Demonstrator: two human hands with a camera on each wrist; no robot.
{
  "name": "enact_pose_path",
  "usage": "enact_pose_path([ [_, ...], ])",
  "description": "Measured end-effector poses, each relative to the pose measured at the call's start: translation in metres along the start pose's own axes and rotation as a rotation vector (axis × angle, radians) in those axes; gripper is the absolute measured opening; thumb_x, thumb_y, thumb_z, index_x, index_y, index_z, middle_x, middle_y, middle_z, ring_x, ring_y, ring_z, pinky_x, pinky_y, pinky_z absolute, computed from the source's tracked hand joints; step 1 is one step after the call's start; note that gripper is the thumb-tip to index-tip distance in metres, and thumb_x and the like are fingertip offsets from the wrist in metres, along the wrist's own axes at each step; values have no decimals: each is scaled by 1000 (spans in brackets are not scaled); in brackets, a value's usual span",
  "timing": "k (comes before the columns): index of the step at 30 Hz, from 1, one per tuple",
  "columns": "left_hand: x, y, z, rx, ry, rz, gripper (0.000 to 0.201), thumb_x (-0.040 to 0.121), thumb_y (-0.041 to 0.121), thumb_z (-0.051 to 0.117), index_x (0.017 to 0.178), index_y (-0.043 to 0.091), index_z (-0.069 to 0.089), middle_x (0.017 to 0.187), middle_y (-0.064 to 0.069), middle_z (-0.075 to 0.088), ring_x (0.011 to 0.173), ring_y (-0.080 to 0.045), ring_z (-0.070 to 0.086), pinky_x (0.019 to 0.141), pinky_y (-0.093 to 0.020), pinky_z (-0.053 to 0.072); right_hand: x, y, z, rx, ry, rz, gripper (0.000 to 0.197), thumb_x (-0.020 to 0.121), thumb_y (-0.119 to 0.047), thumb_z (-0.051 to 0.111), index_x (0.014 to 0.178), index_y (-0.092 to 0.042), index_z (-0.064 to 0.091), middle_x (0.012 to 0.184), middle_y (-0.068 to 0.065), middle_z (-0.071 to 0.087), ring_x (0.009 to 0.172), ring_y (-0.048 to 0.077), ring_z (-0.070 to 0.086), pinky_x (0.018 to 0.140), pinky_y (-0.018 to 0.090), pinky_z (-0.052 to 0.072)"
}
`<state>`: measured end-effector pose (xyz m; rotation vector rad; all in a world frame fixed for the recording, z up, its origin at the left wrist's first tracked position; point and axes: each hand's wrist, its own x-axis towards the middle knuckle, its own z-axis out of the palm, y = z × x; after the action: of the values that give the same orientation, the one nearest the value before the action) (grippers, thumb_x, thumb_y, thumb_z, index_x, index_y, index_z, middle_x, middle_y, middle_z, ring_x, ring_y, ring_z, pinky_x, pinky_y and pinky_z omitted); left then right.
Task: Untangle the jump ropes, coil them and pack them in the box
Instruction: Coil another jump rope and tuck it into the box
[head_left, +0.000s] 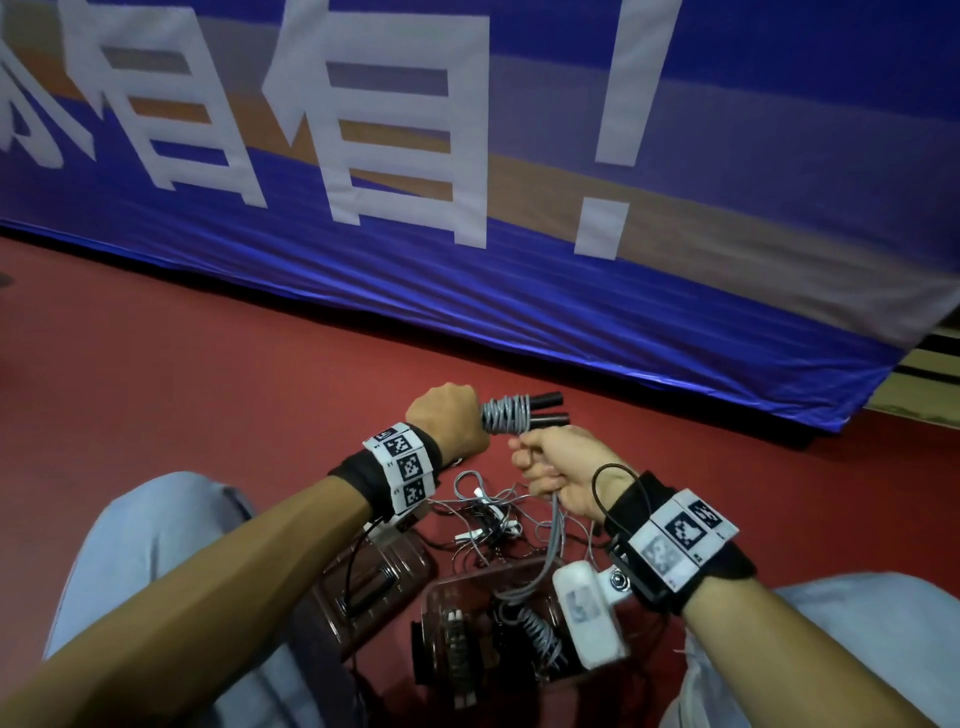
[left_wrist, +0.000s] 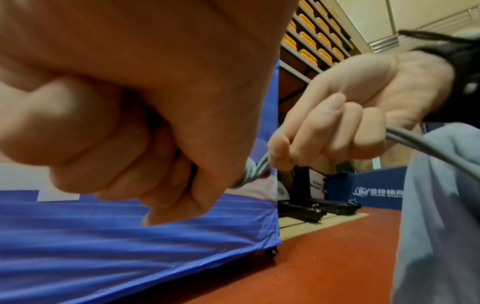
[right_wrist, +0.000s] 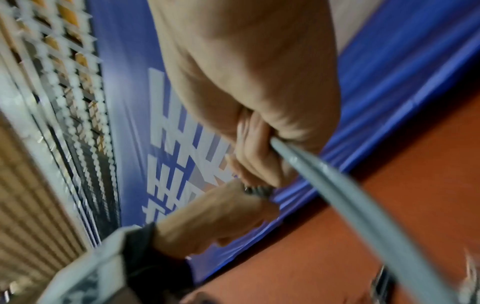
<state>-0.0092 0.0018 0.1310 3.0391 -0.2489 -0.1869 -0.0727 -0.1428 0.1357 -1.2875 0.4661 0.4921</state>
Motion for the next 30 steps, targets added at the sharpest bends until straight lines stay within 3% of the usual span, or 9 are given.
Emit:
enact_pose_path([
  [5, 0, 1, 9, 105, -164, 55, 28, 85, 31, 70, 104, 12, 68, 77, 1, 60, 72, -22, 63, 69, -31, 56, 2, 0, -19, -935, 252, -294, 35, 101, -17, 59, 71, -8, 74, 60, -1, 66, 40, 6, 48, 41, 18, 34],
  [8, 2, -2, 1, 194, -157, 146, 28, 86, 34, 68, 102, 11, 68, 75, 1, 57, 70, -23, 59, 64, -31, 51, 2, 3, -29, -1141, 306, -518, 37, 99, -31, 67, 79, -1, 73, 80, 11, 75, 62, 27, 65, 52, 26, 46],
  [11, 0, -3, -8, 309, -117, 263, 26, 89, 35, 64, 100, 11, 65, 77, 1, 54, 69, -24, 56, 62, -31, 46, 1, 0, -36, -1188, 276, -642, 38, 92, -40, 74, 74, -6, 71, 77, 9, 72, 75, 29, 69, 68, 37, 57],
  [15, -2, -4, -21, 420, -35, 408, 18, 91, 25, 57, 93, 9, 65, 92, -8, 69, 80, -31, 68, 61, -34, 46, 6, -3, -41, -1178, 264, -675, 46, 87, -44, 78, 67, -5, 66, 70, 14, 66, 62, 22, 56, 57, 31, 43],
  [18, -2, -9, -33, 504, 24, 488, 16, 93, 23, 53, 91, 11, 63, 95, -9, 70, 84, -33, 70, 63, -34, 46, 10, 0, -39, -1106, 249, -707, 42, 85, -44, 80, 69, -10, 61, 65, 2, 58, 61, 18, 49, 55, 30, 38],
  [22, -5, -16, -47, 612, 63, 553, 19, 94, 21, 51, 95, 9, 66, 95, -9, 70, 86, -33, 70, 63, -34, 44, 13, 2, -37, -1096, 195, -729, 39, 82, -52, 78, 102, -18, 73, 91, 1, 73, 82, 15, 67, 76, 36, 57],
  [26, -8, -23, -58, 679, 87, 594, 20, 94, 18, 50, 97, 9, 67, 96, -9, 70, 87, -34, 69, 64, -35, 42, 15, 0, -35, -1153, 103, -755, 54, 87, -57, 71, 124, -18, 72, 117, 1, 72, 107, 16, 67, 93, 36, 53],
  [28, -8, -27, -61, 688, 86, 620, 20, 94, 19, 50, 97, 9, 67, 95, -9, 71, 86, -34, 69, 64, -35, 43, 17, -2, -36, -1126, -1, -725, 43, 90, -57, 68, 113, -22, 77, 104, -1, 76, 93, 13, 68, 82, 32, 51],
  [30, -7, -32, -64, 676, 112, 669, 18, 92, 20, 53, 94, 11, 68, 91, -8, 71, 83, -34, 69, 66, -36, 49, 17, -3, -34, -1070, -135, -663, 34, 92, -57, 66, 87, -25, 77, 70, 3, 65, 60, 16, 52, 61, 32, 39],
])
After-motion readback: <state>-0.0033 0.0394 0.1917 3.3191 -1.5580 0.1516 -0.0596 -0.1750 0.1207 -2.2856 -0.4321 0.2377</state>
